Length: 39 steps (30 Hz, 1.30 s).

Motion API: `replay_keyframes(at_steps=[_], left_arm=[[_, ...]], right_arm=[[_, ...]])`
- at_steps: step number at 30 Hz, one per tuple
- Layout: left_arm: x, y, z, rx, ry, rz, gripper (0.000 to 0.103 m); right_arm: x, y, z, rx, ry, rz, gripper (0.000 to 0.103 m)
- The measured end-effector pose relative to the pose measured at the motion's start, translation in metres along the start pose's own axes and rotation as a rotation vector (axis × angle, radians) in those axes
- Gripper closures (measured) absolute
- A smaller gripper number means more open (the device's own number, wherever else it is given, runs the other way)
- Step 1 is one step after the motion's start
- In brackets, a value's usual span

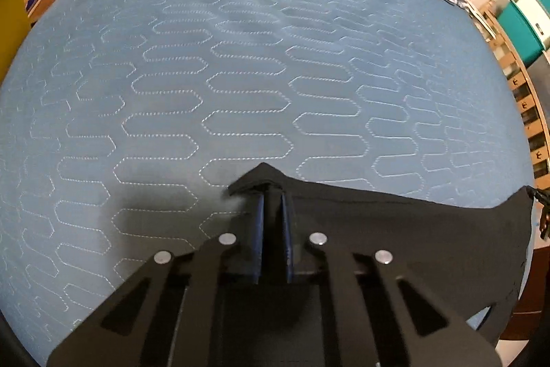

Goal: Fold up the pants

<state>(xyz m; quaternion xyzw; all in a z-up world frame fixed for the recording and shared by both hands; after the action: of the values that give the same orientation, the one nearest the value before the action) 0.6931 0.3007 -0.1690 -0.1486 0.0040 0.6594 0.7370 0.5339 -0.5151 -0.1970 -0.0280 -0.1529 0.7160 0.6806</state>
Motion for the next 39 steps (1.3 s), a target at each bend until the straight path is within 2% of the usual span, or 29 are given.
replay_keyframes(at_steps=[6, 10, 15, 20, 24, 26, 29, 34, 35, 38, 39], left_arm=[[-0.005, 0.009, 0.027, -0.036, 0.027, -0.017, 0.094], [-0.013, 0.017, 0.058, -0.103, 0.062, -0.033, 0.094], [-0.020, 0.062, 0.112, -0.197, 0.102, -0.066, 0.094], [-0.021, 0.134, 0.171, -0.282, 0.140, -0.076, 0.094], [-0.030, 0.211, 0.213, -0.367, 0.143, -0.088, 0.094], [-0.033, 0.252, 0.226, -0.402, 0.140, -0.089, 0.094], [-0.035, 0.337, 0.239, -0.454, 0.139, -0.069, 0.094], [-0.036, 0.454, 0.210, -0.460, 0.080, -0.018, 0.094], [-0.034, 0.477, 0.197, -0.449, 0.079, 0.008, 0.094], [-0.027, 0.524, 0.156, -0.394, 0.074, 0.064, 0.094], [-0.028, 0.529, 0.145, -0.378, 0.070, 0.075, 0.094]], right_arm=[[0.010, 0.000, 0.021, -0.051, 0.033, 0.014, 0.095], [0.011, 0.006, 0.044, -0.107, 0.020, -0.009, 0.095], [0.021, 0.043, 0.098, -0.221, -0.019, -0.047, 0.095], [0.042, 0.105, 0.148, -0.305, -0.046, -0.069, 0.095], [0.064, 0.160, 0.185, -0.381, -0.058, -0.079, 0.095], [0.076, 0.198, 0.198, -0.401, -0.053, -0.071, 0.096], [0.092, 0.255, 0.209, -0.436, -0.078, -0.091, 0.096], [0.107, 0.355, 0.192, -0.430, -0.104, -0.146, 0.096], [0.106, 0.364, 0.184, -0.424, -0.113, -0.157, 0.096], [0.106, 0.400, 0.145, -0.345, -0.094, -0.182, 0.096], [0.105, 0.408, 0.134, -0.318, -0.085, -0.184, 0.096]])
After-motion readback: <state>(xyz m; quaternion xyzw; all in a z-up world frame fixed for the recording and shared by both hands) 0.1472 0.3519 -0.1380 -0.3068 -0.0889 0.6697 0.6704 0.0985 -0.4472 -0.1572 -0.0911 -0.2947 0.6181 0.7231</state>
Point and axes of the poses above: each gripper's, at about its wrist camera, not at the fingertips, and z roughly against the way its jaws point, x to its left, y to its underside, the point moved 4 cm from there along -z, roughly the way its jaws point, and after that the axes turned 6 degrees about x, right-handed, at the moved point
